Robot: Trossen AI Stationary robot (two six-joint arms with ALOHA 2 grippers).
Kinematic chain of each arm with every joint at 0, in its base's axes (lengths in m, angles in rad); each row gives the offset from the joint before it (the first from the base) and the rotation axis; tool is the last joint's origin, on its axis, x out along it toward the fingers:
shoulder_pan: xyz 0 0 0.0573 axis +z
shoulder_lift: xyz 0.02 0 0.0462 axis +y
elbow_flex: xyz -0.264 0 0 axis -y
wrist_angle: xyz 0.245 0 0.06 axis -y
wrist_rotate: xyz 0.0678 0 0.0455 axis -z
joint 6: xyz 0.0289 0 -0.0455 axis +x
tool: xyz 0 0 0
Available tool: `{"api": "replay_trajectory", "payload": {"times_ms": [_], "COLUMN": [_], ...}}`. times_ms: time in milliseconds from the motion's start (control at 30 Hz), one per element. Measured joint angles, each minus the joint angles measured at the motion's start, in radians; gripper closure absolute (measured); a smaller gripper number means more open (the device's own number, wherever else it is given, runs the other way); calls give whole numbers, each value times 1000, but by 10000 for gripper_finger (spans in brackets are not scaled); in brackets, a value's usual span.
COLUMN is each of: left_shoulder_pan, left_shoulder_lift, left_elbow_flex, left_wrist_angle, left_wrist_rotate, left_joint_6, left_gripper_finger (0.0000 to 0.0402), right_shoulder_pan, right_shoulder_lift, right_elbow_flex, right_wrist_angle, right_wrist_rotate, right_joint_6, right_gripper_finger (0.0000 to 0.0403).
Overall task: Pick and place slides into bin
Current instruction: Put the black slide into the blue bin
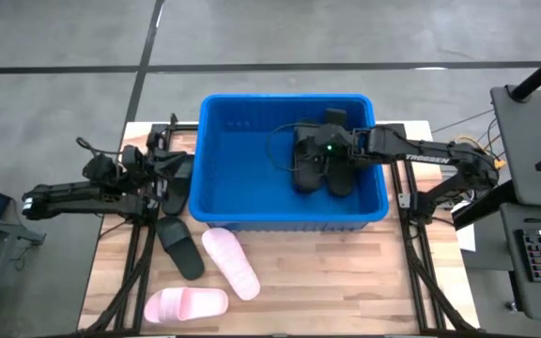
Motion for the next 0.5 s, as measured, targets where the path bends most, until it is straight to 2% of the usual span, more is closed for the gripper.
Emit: {"api": "replay_trajectory", "payload": {"times_ms": [300, 500], "left_shoulder_pan": [0, 0], "left_shoulder_lift": [-7, -7], "left_elbow_flex": [0, 0], "left_wrist_angle": [-1, -1], "left_wrist_rotate": [0, 0], "left_joint_6": [-1, -2], "left_gripper_finger": [395, 395], "right_shoulder_pan": [-27, -49], "right_shoulder_lift": [5, 10], "right_elbow_flex": [-79, -110], "right_wrist_angle": [185, 216], "right_wrist_rotate": [7, 0], "right_joint_6": [-94, -127], "right_gripper_finger": [376, 376]}}
